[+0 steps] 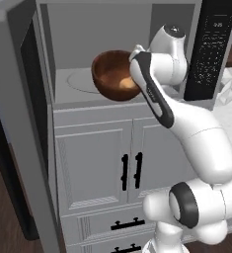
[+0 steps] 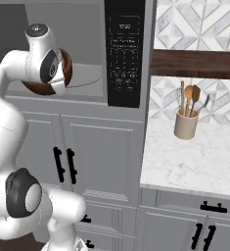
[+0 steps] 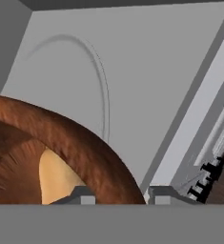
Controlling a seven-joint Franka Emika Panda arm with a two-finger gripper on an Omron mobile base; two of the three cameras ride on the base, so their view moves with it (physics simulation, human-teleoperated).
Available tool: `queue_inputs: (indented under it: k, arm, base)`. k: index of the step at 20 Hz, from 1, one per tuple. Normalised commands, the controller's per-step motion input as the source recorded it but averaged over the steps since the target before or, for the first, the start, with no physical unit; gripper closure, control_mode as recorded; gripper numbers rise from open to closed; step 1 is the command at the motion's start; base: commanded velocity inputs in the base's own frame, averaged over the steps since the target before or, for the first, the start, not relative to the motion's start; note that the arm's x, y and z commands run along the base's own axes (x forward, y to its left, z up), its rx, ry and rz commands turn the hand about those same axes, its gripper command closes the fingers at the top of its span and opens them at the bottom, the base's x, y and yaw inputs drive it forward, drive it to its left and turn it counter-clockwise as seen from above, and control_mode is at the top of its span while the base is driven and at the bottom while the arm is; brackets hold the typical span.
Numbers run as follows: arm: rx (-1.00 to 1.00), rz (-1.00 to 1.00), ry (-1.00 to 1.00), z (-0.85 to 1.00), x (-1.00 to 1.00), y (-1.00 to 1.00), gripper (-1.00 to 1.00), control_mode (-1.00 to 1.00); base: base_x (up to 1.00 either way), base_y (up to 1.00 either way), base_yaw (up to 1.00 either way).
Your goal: Pick the squash from the sink and place it in the bowl. Then pick the bowl and place it in the microwave. Then close the microwave door and press the start button.
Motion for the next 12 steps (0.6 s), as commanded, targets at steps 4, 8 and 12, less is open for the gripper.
queue_inputs:
  k: [4, 8, 12]
  arm:
    - [0.03, -0.01, 0.00, 0.00, 0.58, 0.00, 1.00, -1.00]
    - [0.02, -0.06, 0.00, 0.00, 0.38, 0.00, 1.00, -1.00]
    - [0.02, -0.10, 0.00, -0.05, 0.40, 0.00, 1.00, -1.00]
  base:
    - [0.00, 0.00, 0.00]
    - [0.00, 0.00, 0.00]
    - [0.00, 0.00, 0.00]
